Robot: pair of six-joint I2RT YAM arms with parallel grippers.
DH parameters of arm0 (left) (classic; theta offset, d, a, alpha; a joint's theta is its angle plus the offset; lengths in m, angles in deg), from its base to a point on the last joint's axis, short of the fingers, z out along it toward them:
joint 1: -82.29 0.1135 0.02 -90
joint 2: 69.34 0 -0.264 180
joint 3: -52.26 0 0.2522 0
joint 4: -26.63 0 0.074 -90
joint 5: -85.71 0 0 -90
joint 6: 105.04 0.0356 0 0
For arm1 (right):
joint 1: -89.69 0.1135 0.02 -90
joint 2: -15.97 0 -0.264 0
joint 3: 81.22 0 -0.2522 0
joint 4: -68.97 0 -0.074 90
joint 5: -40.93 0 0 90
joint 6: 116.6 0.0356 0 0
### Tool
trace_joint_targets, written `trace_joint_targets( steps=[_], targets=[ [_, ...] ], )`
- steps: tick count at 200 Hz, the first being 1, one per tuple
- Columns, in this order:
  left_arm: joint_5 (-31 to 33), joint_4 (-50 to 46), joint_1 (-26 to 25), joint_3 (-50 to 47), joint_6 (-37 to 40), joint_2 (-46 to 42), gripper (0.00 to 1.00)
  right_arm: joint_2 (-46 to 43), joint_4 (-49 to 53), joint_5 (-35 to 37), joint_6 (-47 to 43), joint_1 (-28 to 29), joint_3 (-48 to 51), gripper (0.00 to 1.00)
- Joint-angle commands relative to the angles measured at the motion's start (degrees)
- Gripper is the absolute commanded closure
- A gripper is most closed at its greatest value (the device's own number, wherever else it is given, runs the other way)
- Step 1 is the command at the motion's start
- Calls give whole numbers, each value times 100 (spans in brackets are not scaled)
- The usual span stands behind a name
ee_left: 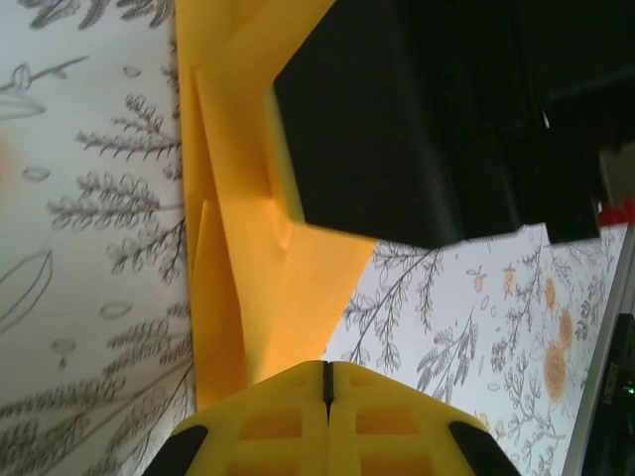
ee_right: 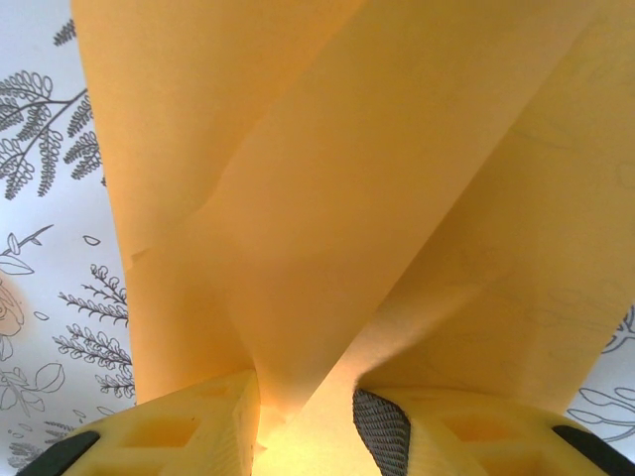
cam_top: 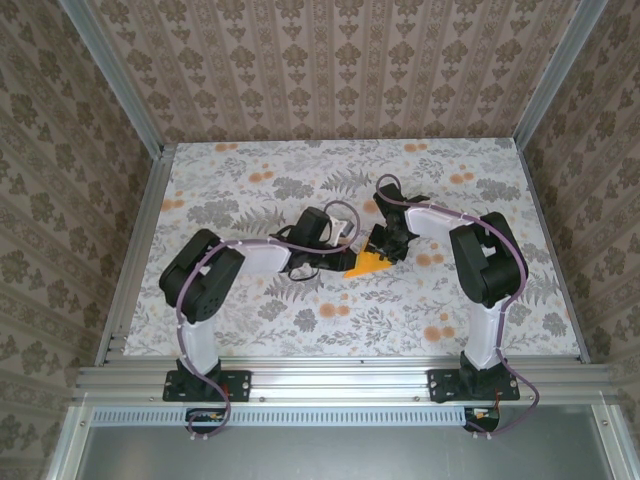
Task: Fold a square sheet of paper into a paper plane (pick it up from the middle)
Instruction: Fourth fold the wing at the center of the table.
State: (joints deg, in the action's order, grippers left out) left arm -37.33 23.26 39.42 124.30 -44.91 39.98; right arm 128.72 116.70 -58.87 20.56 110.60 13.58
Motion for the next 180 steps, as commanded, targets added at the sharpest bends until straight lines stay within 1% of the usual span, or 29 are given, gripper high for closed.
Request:
trace_joint_targets(
  steps=[1, 59, 96, 117, 142, 162, 180],
  targets=[
    [37, -127, -106, 243, -20, 322, 94, 1143, 373, 1299, 17, -72, 590, 59],
    [503, -533, -98, 321, -32, 586, 97, 1141, 365, 1296, 13, -78, 587, 59],
    [553, -644, -81, 299, -20, 608, 100, 1109, 321, 1253, 31, -76, 614, 59],
    [407, -560, -48, 279, -54, 528, 100, 1091, 303, 1235, 31, -78, 622, 59],
    [78, -50, -1, 162, -259, 306, 97, 1071, 286, 1235, 23, -78, 638, 59],
    [148, 106, 8, 165, -309, 154, 93, 1069, 273, 1233, 22, -77, 662, 59],
    [293, 10, 0, 286, -254, 230, 93, 1069, 254, 1235, 22, -78, 666, 59]
  ],
)
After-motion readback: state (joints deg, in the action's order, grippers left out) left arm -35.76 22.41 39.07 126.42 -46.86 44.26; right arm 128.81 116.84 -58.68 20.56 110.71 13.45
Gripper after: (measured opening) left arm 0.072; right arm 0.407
